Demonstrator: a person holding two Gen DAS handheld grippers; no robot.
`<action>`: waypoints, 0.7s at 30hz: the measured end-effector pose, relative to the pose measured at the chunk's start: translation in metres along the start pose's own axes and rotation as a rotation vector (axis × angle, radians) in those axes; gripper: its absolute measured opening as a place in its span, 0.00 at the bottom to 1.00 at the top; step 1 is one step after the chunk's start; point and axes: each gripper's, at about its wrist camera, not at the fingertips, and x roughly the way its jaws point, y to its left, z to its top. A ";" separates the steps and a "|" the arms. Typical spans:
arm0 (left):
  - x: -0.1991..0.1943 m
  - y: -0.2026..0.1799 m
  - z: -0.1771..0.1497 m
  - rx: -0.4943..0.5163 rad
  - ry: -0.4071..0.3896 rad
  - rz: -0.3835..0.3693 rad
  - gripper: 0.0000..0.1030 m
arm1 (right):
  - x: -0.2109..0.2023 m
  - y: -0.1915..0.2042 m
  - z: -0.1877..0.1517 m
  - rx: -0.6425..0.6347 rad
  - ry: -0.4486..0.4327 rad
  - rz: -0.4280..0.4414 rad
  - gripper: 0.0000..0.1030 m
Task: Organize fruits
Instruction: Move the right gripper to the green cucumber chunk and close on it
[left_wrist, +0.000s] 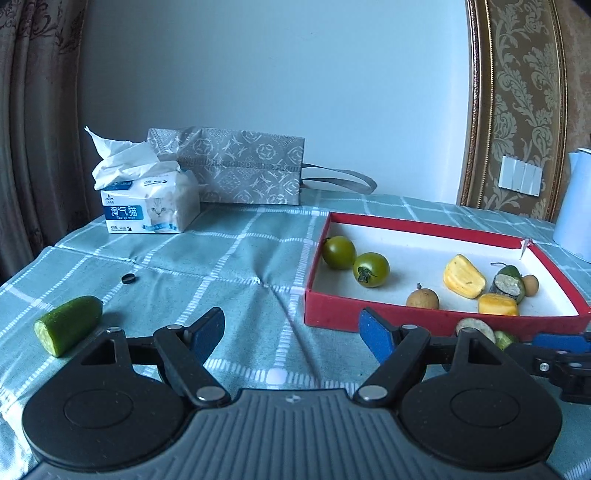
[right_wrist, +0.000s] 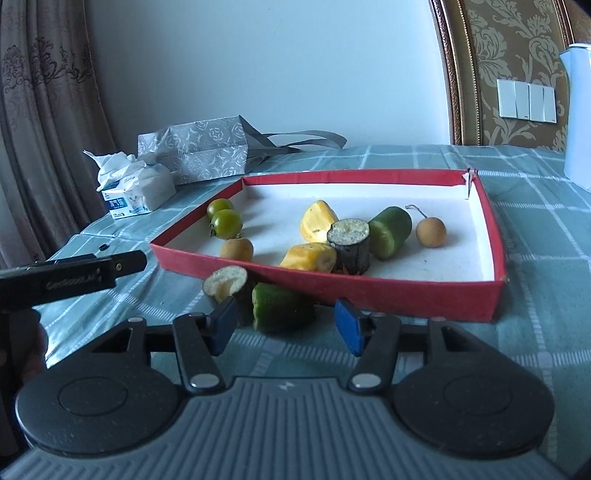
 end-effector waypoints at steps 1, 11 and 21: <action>0.000 0.000 0.000 0.001 0.002 -0.003 0.78 | 0.003 0.001 0.001 -0.003 0.012 0.001 0.53; 0.000 -0.005 -0.002 0.021 0.003 -0.027 0.78 | 0.015 -0.002 0.003 0.042 0.047 0.003 0.35; 0.001 -0.006 -0.003 0.036 0.010 -0.027 0.78 | 0.010 -0.001 0.001 0.031 0.033 -0.004 0.33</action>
